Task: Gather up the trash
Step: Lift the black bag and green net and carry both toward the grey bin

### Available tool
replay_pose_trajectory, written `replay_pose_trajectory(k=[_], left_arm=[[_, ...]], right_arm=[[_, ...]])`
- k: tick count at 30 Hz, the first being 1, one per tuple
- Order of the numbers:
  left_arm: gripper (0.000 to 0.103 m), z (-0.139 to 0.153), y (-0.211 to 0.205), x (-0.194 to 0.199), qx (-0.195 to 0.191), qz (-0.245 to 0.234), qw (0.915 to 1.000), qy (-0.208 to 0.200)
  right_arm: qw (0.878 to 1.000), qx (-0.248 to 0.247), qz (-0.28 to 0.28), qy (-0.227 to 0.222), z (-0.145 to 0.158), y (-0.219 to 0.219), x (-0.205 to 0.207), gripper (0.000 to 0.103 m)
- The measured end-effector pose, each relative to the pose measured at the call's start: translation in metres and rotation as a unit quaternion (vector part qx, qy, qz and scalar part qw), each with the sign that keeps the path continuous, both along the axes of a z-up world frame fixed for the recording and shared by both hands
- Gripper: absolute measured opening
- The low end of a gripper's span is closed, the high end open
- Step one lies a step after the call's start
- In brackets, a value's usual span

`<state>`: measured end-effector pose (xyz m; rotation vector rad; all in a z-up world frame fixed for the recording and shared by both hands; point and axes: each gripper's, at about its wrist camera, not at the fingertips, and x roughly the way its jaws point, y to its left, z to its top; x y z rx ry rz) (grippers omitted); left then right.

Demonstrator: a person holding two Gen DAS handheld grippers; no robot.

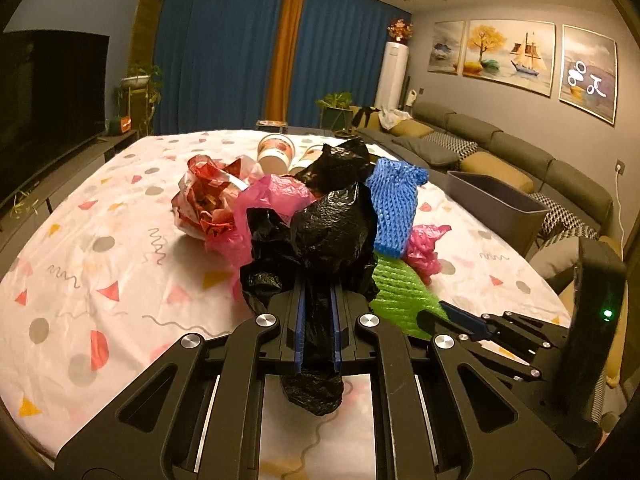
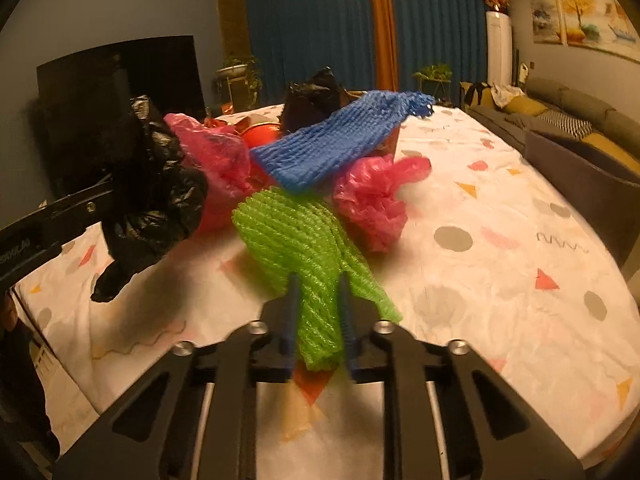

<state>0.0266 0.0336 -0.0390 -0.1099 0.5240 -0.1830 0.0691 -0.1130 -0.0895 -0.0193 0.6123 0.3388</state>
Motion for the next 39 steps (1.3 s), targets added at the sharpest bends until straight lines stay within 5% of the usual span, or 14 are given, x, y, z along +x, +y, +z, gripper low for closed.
replay_pose_trajectory(k=[18, 28, 39], left_arm=[[0.01, 0.029, 0.014, -0.009, -0.008, 0.027, 0.9984, -0.05], [0.01, 0.041, 0.002, -0.004, -0.001, 0.015, 0.9981, -0.06], [0.01, 0.067, -0.068, 0.026, 0.011, -0.053, 0.9943, -0.092]], right_arm=[[0.993, 0.059, 0.028, -0.102, 0.079, -0.023, -0.042, 0.014], [0.989, 0.054, -0.023, -0.137, 0.098, -0.045, -0.046, 0.014], [0.978, 0.041, -0.104, -0.175, 0.119, -0.097, -0.032, 0.014]])
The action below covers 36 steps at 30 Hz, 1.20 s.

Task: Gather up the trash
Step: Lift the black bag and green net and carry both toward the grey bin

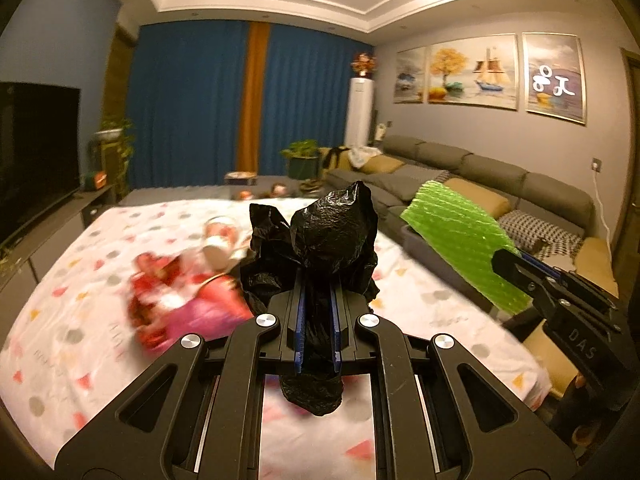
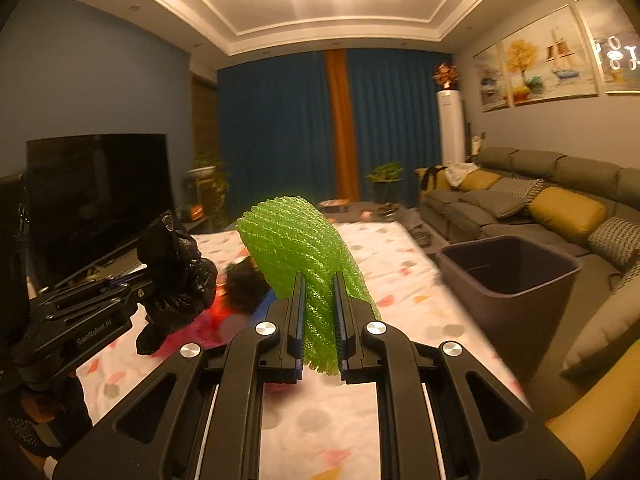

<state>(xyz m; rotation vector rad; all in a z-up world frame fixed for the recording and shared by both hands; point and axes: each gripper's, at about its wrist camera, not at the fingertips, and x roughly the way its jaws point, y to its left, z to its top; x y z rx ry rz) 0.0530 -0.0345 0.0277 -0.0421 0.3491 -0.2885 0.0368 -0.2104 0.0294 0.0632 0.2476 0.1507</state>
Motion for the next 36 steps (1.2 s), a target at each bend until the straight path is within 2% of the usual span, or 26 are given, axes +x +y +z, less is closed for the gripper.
replay_pose_trajectory(k=[8, 16, 24, 32, 36], left_arm=[[0.01, 0.024, -0.07, 0.028, 0.006, -0.057, 0.998, -0.027], [0.01, 0.038, -0.142, 0.065, 0.004, -0.1, 0.9945, -0.031], [0.01, 0.035, -0.201, 0.114, 0.013, -0.112, 0.9933, -0.025], [0.01, 0.015, -0.239, 0.163, 0.005, -0.143, 0.9897, 0.01], [0.01, 0.005, -0.256, 0.176, 0.012, -0.15, 0.9886, 0.014]], right_arm=[[0.996, -0.002, -0.08, -0.023, 0.012, -0.062, 0.02, 0.014], [0.989, 0.009, -0.142, -0.028, 0.014, -0.121, 0.052, 0.014], [0.983, 0.016, -0.182, -0.028, 0.012, -0.157, 0.09, 0.014], [0.979, 0.02, -0.203, -0.007, 0.003, -0.175, 0.124, 0.014], [0.978, 0.024, -0.206, 0.004, -0.003, -0.188, 0.14, 0.014]])
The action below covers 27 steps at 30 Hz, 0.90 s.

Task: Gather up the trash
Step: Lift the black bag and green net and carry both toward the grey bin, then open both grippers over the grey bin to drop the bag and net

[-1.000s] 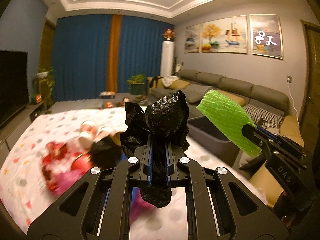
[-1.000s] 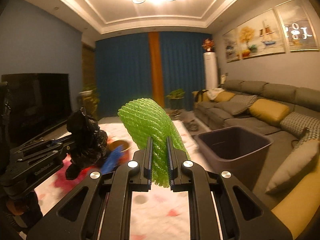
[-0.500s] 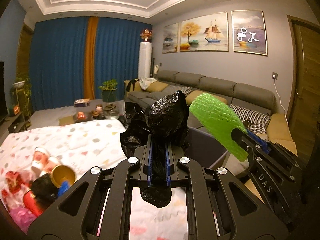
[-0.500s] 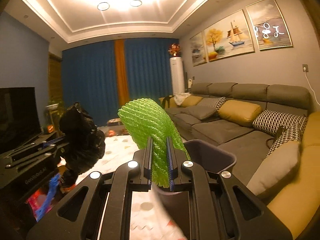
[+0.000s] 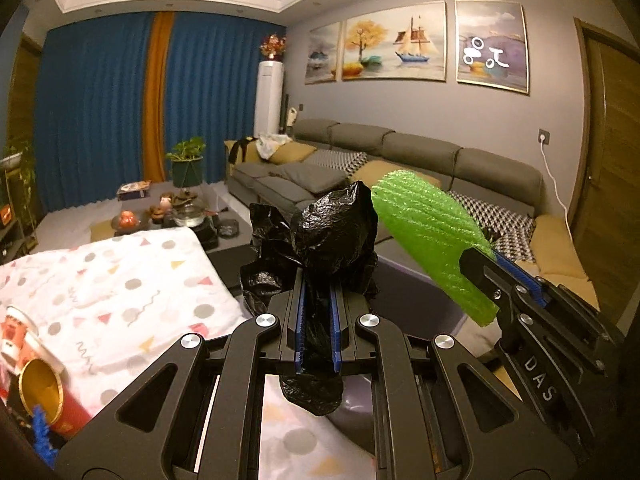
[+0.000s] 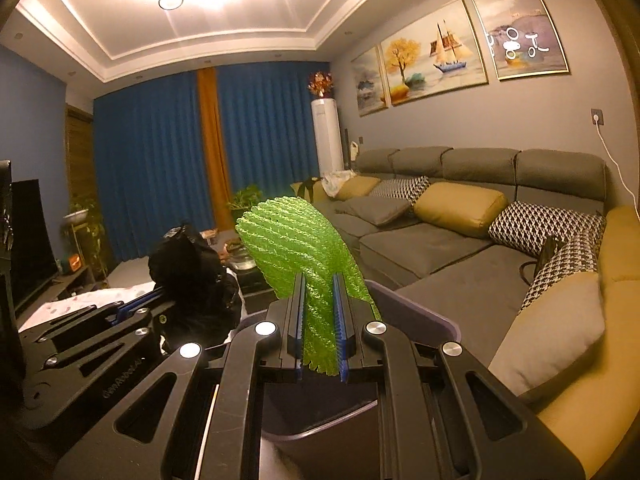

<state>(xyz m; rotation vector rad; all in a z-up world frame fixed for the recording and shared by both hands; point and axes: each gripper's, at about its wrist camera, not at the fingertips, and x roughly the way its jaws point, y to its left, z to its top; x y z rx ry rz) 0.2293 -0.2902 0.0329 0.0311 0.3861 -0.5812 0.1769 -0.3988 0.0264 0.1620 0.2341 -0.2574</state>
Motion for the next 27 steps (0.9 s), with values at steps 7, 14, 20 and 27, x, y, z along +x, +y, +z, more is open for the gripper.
replay_pose_trajectory(k=[7, 14, 20, 27], left_arm=[[0.01, -0.017, -0.02, 0.026, 0.012, -0.005, 0.9998, 0.017], [0.01, -0.025, -0.031, 0.042, 0.023, -0.004, 0.9994, 0.026], [0.011, -0.033, -0.033, 0.054, 0.025, -0.004, 0.9987, 0.044], [0.013, -0.034, -0.038, 0.059, 0.029, -0.013, 0.9983, 0.049]], right_arm=[[1.0, 0.006, -0.006, 0.016, -0.008, -0.015, 0.022, 0.014], [1.0, 0.012, -0.006, 0.026, -0.013, -0.021, 0.034, 0.015], [0.999, 0.019, -0.003, 0.034, -0.015, -0.026, 0.044, 0.016], [0.999, 0.022, -0.003, 0.035, -0.013, -0.032, 0.047, 0.025]])
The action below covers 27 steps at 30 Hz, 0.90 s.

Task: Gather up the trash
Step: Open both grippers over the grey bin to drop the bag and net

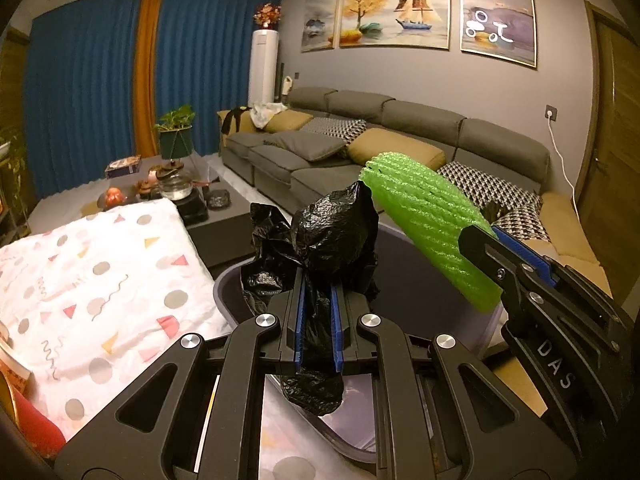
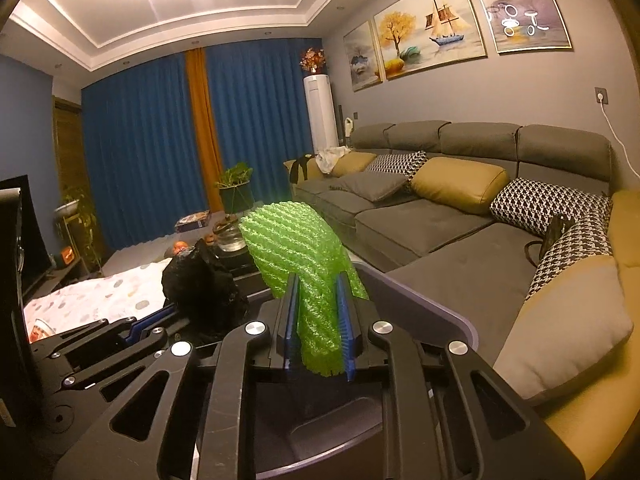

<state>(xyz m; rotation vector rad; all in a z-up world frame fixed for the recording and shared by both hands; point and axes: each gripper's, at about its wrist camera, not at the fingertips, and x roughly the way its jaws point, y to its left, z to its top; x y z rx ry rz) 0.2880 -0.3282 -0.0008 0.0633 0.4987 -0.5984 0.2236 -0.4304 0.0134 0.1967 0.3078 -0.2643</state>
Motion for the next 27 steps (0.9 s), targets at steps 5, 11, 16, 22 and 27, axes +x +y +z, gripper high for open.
replay_pose_trajectory(k=[5, 11, 16, 22, 27], left_arm=[[0.05, -0.006, 0.0, 0.001, 0.015, 0.003, 0.9999, -0.006], [0.074, -0.004, 0.017, 0.0, 0.004, 0.037, 0.9993, -0.005], [0.084, 0.004, 0.036, -0.014, 0.003, 0.07, 0.9973, -0.018], [0.089, 0.015, 0.066, -0.041, 0.002, 0.109, 0.9933, -0.038], [0.089, 0.022, 0.103, -0.061, -0.01, 0.149, 0.9884, -0.029]], right_arm=[[1.0, 0.013, -0.01, -0.001, -0.003, -0.005, -0.005, 0.035], [1.0, 0.009, -0.017, -0.002, -0.001, -0.002, -0.015, 0.057], [1.0, -0.008, -0.017, -0.01, 0.005, 0.01, -0.033, 0.078], [0.999, -0.017, -0.02, -0.027, 0.015, 0.028, -0.06, 0.087], [0.999, -0.003, -0.008, -0.039, 0.02, 0.04, -0.083, 0.088]])
